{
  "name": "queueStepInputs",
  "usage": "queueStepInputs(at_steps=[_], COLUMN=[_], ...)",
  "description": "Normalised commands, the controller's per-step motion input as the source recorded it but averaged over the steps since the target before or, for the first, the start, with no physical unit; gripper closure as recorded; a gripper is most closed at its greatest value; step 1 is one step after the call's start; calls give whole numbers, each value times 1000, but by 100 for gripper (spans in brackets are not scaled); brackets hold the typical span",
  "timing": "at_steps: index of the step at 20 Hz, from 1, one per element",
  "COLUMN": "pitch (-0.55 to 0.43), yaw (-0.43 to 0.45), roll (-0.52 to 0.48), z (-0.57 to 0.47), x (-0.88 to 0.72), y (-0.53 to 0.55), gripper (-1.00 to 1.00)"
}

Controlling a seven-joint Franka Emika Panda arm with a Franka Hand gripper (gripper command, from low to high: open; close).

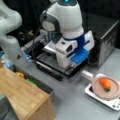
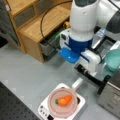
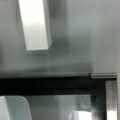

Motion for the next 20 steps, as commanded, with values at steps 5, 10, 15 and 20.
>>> queueStepInputs(at_steps=[5,10,15,20], pitch=[229,228,215,221], yaw=[111,207,210,174], roll=[-186,-186,-203,-193], z=[121,99,66,131], x=[352,492,635,538], y=[56,76,137,138], gripper=[-100,-100,-100,-100])
